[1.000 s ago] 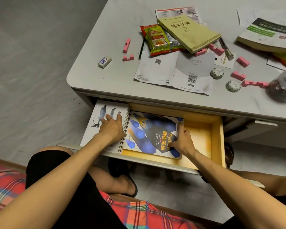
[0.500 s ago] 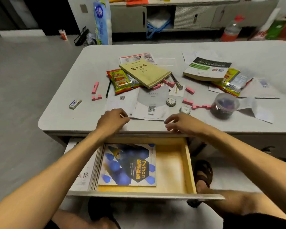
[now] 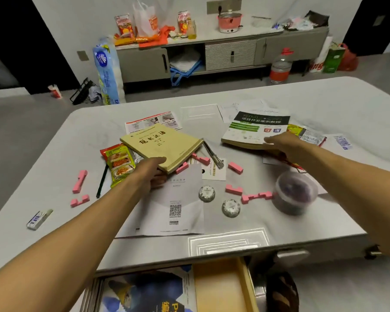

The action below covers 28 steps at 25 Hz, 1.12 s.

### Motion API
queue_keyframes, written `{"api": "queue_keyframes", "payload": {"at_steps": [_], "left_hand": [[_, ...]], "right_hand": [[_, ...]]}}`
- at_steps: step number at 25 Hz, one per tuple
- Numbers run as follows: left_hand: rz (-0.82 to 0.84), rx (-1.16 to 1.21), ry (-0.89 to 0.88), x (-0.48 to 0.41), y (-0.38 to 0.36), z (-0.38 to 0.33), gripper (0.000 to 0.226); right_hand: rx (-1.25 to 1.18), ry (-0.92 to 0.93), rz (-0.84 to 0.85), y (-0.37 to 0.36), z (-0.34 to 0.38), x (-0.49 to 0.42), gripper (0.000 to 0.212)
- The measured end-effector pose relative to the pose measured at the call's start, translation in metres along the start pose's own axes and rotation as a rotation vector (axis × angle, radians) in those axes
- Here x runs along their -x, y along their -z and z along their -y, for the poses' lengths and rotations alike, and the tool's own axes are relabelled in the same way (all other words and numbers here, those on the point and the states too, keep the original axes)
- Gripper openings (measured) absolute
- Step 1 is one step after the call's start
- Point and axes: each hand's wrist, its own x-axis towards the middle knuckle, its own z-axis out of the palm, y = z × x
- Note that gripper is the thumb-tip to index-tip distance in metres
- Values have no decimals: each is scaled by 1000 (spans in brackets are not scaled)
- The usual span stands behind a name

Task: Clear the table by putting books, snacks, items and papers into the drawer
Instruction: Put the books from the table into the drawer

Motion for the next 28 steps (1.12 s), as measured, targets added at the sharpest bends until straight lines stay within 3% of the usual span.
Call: {"api": "queue_keyframes", "payload": {"at_steps": [5, 7, 12, 17, 22, 28], "left_hand": [[-93, 136, 34, -25, -10, 0, 12], [-96, 223, 46, -27, -14, -2, 8], [7, 398, 12, -25, -17, -15, 20], [54, 466, -165, -7, 19, -22, 33], [133, 519, -296, 65, 89, -24, 22], [107, 206, -282, 164, 137, 28, 18]], "right_hand": [[-227, -162, -92, -8, 13, -26, 31], [-308, -198, -93, -10, 18, -26, 11], [-497, -110, -56, -14, 28, -6, 25], [-559, 26, 109, -8, 47, 49, 34], [-481, 177, 228, -30, 48, 156, 28], [-564, 155, 438, -92, 13, 288, 30]]}}
